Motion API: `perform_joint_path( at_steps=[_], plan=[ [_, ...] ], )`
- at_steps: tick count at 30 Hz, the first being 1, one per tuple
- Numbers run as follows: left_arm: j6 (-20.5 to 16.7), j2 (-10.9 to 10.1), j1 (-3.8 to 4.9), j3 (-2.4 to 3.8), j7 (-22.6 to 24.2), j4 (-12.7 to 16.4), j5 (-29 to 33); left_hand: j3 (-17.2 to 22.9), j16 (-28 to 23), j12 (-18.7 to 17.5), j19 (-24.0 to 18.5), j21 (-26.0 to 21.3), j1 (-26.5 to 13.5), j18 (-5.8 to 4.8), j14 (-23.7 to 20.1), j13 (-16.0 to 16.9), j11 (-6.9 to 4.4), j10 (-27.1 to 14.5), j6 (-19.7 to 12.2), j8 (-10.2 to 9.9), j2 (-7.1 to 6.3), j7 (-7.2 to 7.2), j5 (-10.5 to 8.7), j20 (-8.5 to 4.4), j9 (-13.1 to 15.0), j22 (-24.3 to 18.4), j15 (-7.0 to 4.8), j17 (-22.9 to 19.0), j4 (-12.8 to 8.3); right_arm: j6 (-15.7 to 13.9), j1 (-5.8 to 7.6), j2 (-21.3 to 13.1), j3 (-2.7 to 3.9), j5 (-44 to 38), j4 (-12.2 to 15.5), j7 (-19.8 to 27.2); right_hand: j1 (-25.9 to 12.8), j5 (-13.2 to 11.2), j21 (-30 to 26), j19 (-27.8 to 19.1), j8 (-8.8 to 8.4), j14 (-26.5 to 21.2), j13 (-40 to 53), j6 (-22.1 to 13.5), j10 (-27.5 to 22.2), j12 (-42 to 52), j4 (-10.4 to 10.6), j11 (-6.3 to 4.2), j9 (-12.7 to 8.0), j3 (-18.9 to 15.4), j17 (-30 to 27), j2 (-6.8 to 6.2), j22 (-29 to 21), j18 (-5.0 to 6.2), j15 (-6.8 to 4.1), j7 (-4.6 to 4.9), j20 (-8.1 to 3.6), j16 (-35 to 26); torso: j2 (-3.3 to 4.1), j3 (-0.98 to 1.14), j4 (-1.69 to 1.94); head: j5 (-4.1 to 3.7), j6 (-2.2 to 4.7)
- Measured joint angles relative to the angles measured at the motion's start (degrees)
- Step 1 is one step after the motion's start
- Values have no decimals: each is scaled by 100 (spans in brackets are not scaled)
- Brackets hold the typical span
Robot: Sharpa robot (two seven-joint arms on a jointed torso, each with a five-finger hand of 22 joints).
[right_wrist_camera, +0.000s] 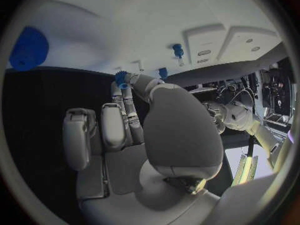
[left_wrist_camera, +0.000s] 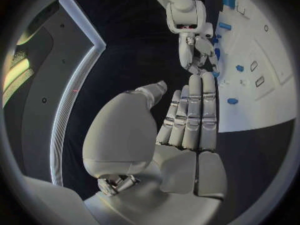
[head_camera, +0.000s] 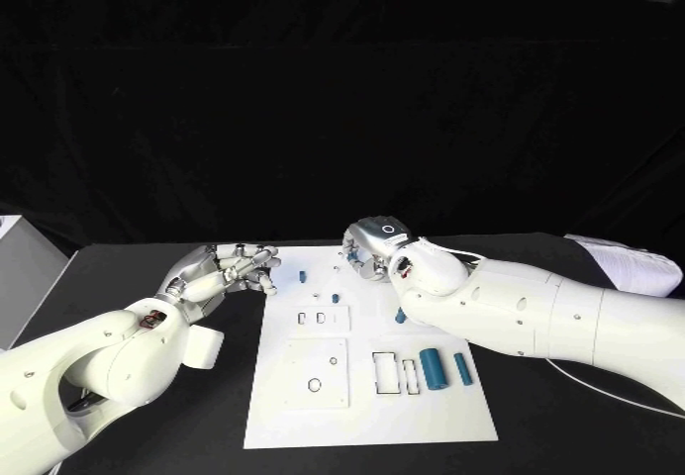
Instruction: Assemble the parts on the task board
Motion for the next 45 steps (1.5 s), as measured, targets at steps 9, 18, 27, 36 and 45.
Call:
perform_joint_path(
  at_steps=[9,18,27,36,45],
  plan=[
    [9,16,1,1,-5,-3,-17,0,0,0,0,23,0,0,0,0,0,0,0,0,0,0,0,0,6,8,0,7,0,-89,15,219,20,-42,-198,-19,0,0,0,0,0,0,3,0,0,-15,0,0,1,0,0,0,0,0,0,0,0,0,24,-16,29,-1,4],
    [24,25,0,1,-12,-3,-38,0,0,0,0,23,0,0,0,0,0,0,0,0,0,0,0,0,6,7,0,6,0,-94,17,366,22,-62,-403,-37,0,0,0,0,0,0,45,0,0,-35,1,0,9,-1,0,0,-1,1,0,0,0,0,47,-34,59,3,-2],
    [40,38,0,1,-24,-9,-56,15,0,0,-20,23,0,-1,0,0,0,0,0,0,0,0,0,20,5,15,0,13,-15,-83,17,424,23,-69,-550,-50,-1,34,-1,0,0,0,119,0,0,-56,-15,-1,16,15,-13,-1,-2,1,0,0,0,0,69,-43,62,2,-1],
    [55,44,1,1,-33,-13,-68,15,0,0,-20,23,0,0,0,0,0,0,0,0,0,0,0,21,4,15,0,13,-15,-46,17,467,22,-71,-656,-52,-31,34,-1,-1,0,0,147,0,1,-34,-15,-2,24,15,-24,-31,-3,1,0,0,0,0,86,-39,63,15,-33],
    [63,42,1,1,-41,-3,-79,15,0,0,-19,23,0,-1,0,0,0,0,0,0,0,0,0,21,4,14,0,12,-15,0,17,516,22,-69,-701,-46,-31,34,-1,-1,0,0,126,-20,14,-34,1,-15,36,31,-39,-31,-3,1,0,20,0,0,94,-34,63,46,-58]
  ],
)
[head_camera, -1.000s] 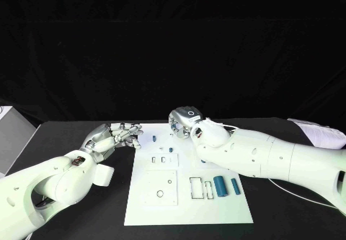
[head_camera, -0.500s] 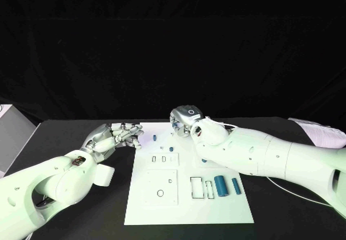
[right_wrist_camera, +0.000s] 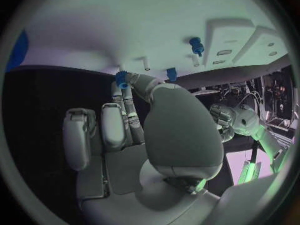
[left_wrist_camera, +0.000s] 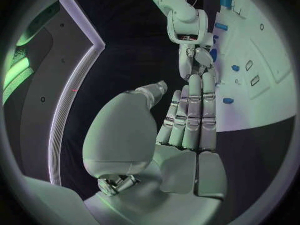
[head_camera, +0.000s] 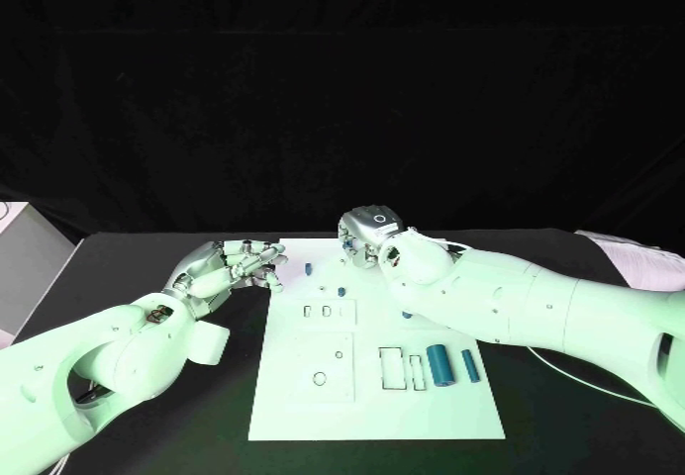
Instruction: Assemble the parts on the task board
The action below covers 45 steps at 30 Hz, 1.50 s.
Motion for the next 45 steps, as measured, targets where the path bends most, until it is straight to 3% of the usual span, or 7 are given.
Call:
perform_joint_path(
  at_steps=[22,25,32,37,40,42,45],
  plan=[
    [8,-1,1,3,-11,7,-19,0,0,0,0,0,0,0,0,0,0,0,0,0,0,0,0,0,4,-1,0,-1,0,29,1,92,-6,71,-157,82,-90,-35,-106,0,-73,0,20,-175,11,-112,33,-76,44,32,-199,-90,-1,0,0,49,0,-44,23,-2,-4,10,0],
    [8,0,1,3,-13,5,-21,0,0,0,0,0,0,0,0,0,0,0,0,0,0,0,0,0,4,-2,0,-1,0,33,0,98,-8,91,-175,94,-137,-67,-235,-59,-146,-2,7,-258,-134,-149,56,-35,59,56,-343,-137,-1,0,2,91,55,-135,25,-2,-4,10,3],
    [10,3,1,3,-18,-2,-25,0,0,0,0,0,0,0,0,0,0,0,0,0,0,0,0,0,3,-2,0,-2,0,34,-3,93,-11,132,-196,121,-173,-125,-605,-350,-280,-116,-160,-440,-617,-150,60,76,102,51,-796,-173,-180,1,116,190,128,-398,30,-2,-7,13,4],
    [12,5,1,3,-21,-11,-27,0,0,0,-41,41,0,1,-20,0,0,0,0,0,0,0,0,-1,12,22,20,17,0,21,-2,1,-11,150,-96,131,-58,-194,-890,-475,-461,-165,-329,-617,-1099,-150,107,114,105,-475,-1105,-122,-496,95,165,163,164,-557,32,0,-10,14,9],
    [13,2,1,3,-23,-18,-28,0,0,0,-41,41,0,1,-20,0,0,0,0,0,0,0,0,-1,12,22,20,17,0,5,-1,-139,-11,158,76,132,300,-336,-1057,-505,-607,-185,-415,-674,-1437,-150,356,161,88,-1313,-1270,14,-646,95,185,193,195,-620,31,4,-15,20,9],
    [14,-1,1,3,-23,-23,-29,0,0,0,-41,41,0,0,-20,0,0,0,0,0,0,0,0,-1,12,21,20,17,0,-8,3,-268,-11,163,232,131,682,-422,-1152,-525,-697,-209,-420,-725,-1636,-150,858,198,71,-1880,-1362,8,-712,95,209,128,215,-621,31,9,-18,22,12],
    [16,-5,1,3,-25,-35,-29,0,0,0,-41,41,0,1,-20,0,0,0,0,-18,0,0,0,-1,11,21,20,17,0,-33,17,-560,-4,189,562,127,973,-458,-1182,-525,-722,-217,-410,-692,-1515,-73,1336,175,75,-2052,-1412,-11,-723,95,217,96,215,-621,29,14,-23,23,24]
  ],
)
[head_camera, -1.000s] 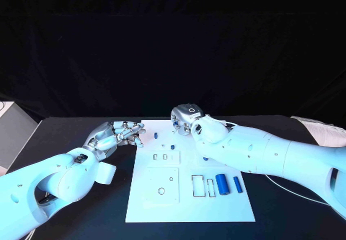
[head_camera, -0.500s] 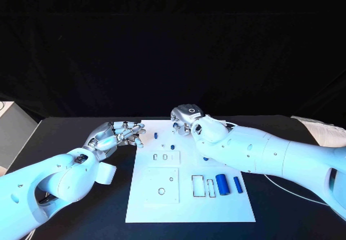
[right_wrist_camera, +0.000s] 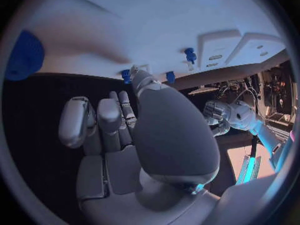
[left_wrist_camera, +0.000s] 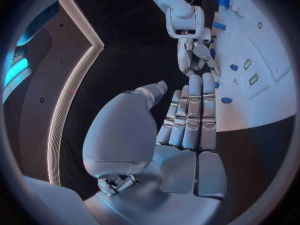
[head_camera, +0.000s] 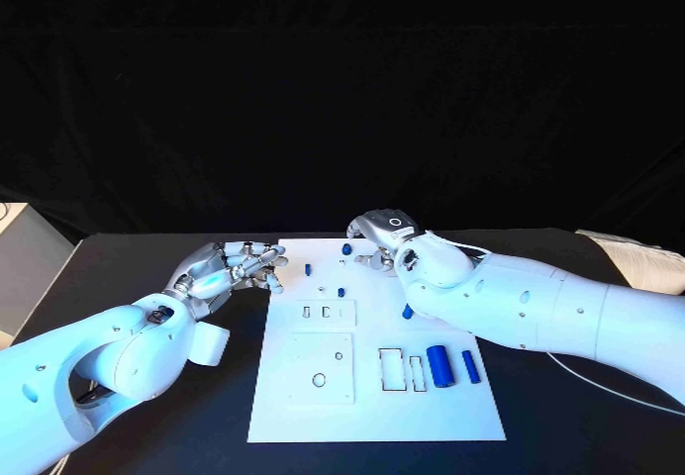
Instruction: Assemble the parts on the task board
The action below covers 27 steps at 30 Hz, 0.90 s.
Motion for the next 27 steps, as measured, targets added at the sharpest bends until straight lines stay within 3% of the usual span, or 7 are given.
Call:
perform_joint_path(
  at_steps=[6,10,12,14,18,22,27],
  plan=[
    [6,-12,-2,0,0,-50,-1,0,0,0,0,0,0,-1,0,0,0,0,0,-4,0,0,0,0,-1,4,0,0,0,-101,95,-715,66,217,715,1,29,0,122,124,-32,76,149,66,900,344,61,-151,38,250,178,19,208,0,-138,-1,-124,134,-24,30,-31,-8,38],
    [12,-14,-2,0,0,-100,-2,16,0,0,0,0,0,-1,0,0,0,0,0,-4,0,0,0,0,-1,4,0,4,-16,-154,163,-1167,96,583,1102,43,-83,0,280,218,-32,122,349,101,1553,641,44,-223,70,548,366,-91,418,-1,-238,-31,-217,271,-52,62,-63,-2,55],
    [17,-10,-2,0,1,-128,-2,16,0,0,0,0,0,-1,0,0,0,0,0,-4,0,0,0,0,-1,4,0,6,-16,-155,208,-1375,109,838,1219,70,-154,0,369,290,-32,157,636,166,2082,1053,-1,-346,90,608,489,-162,544,-1,-340,-81,-290,356,-68,77,-78,-1,65],
    [21,-5,-2,0,2,-149,-2,16,0,0,0,0,0,-1,0,0,0,0,0,-4,0,0,0,0,-1,4,0,6,-16,-137,243,-1512,116,1061,1257,89,-261,235,613,408,-68,215,2116,188,2043,2428,-39,-468,143,464,821,-186,694,-1,-360,-104,-407,584,-86,92,-93,-20,71],
    [32,1,-5,0,4,-170,-2,16,0,0,0,0,0,-1,0,0,0,0,0,-4,0,0,0,0,-1,4,0,5,-16,-15,284,-1694,123,1483,1243,111,-322,378,1176,547,-122,228,6537,138,2632,6818,-5,-363,230,185,1950,-126,726,-176,-326,-53,-308,1230,-112,113,-118,-56,75],
    [44,6,-7,0,4,-185,-5,16,0,0,0,0,0,-1,0,0,0,0,0,-4,0,0,0,0,-1,4,0,5,-16,236,297,-1781,123,1816,1123,110,-456,438,1638,536,-122,225,7099,57,3122,8160,36,-324,283,17,2759,-86,726,-277,-267,26,-259,1717,-124,135,-142,-73,71],
    [59,12,-8,-1,4,-186,-9,16,0,0,1,0,0,-1,0,0,0,0,0,-4,0,0,0,0,-1,3,0,5,-16,519,300,-1768,122,2062,953,77,-514,558,1742,535,-121,217,7111,38,3151,8462,48,-313,306,-123,2805,-70,726,-363,-235,46,-222,1930,-128,151,-153,-97,60]
  ],
)
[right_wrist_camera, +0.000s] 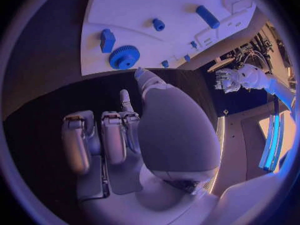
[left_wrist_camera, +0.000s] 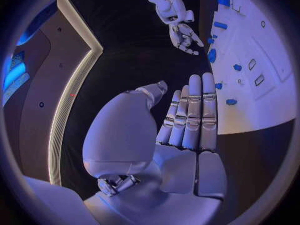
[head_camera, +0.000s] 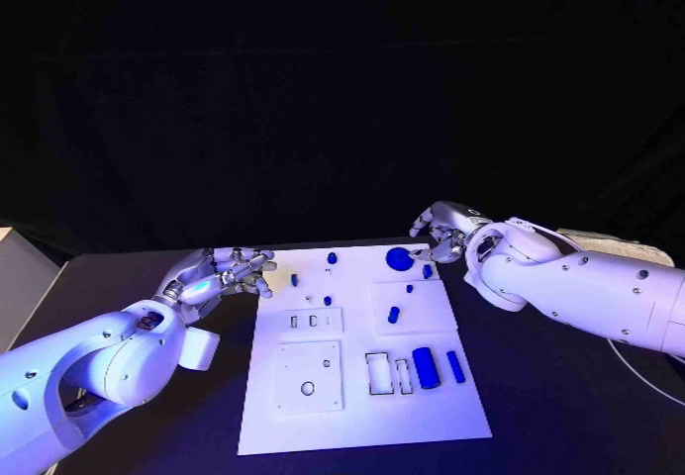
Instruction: Assemble the parts on the task board
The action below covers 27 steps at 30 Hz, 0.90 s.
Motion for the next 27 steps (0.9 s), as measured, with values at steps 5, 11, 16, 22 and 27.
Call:
perform_joint_path(
  at_steps=[5,11,16,22,27],
  plan=[
    [15,7,-3,0,0,-1,-7,0,0,0,0,6,0,0,-2,0,0,0,0,0,0,0,0,0,1,1,-2,0,0,205,1,140,-9,139,-178,-47,0,22,0,-1,0,21,0,-11,4,39,0,4,7,-31,0,0,0,0,20,11,40,23,3,-2,12,-15,-20],
    [29,13,-5,-1,-1,-2,-17,0,0,0,0,22,0,0,-21,0,0,0,0,0,0,0,0,0,7,11,-21,6,0,328,-7,340,-19,211,-419,-101,-24,55,0,-1,0,0,-1,-32,-18,59,0,26,8,-63,0,24,-1,0,41,31,40,48,20,-1,25,-17,-44],
    [38,16,-6,-1,-2,-1,-25,0,0,0,0,22,0,-1,-21,0,0,0,0,0,0,0,0,0,7,11,-21,5,0,387,-24,466,-28,232,-578,-142,-33,87,0,-1,0,0,-1,-33,-17,66,-1,26,12,-81,0,33,-1,0,41,32,40,144,35,0,36,-10,-66],
    [45,18,-6,-1,-3,1,-34,0,0,0,0,22,0,-1,-21,0,0,0,0,0,0,0,0,0,7,11,-20,5,0,430,-42,558,-34,234,-674,-175,-46,87,0,-1,0,1,-2,-34,-1,66,0,43,13,-95,-1,46,-2,0,41,33,39,144,51,8,46,-9,-87],
    [50,26,-7,-1,-4,0,-39,0,0,0,0,22,0,0,-21,0,0,0,0,0,0,0,0,0,6,10,-20,4,0,467,-45,605,-36,231,-715,-193,-46,87,0,-1,0,1,-2,-54,-1,66,0,43,17,-95,-1,46,-2,0,41,53,39,144,55,10,46,-10,-108]
  ],
)
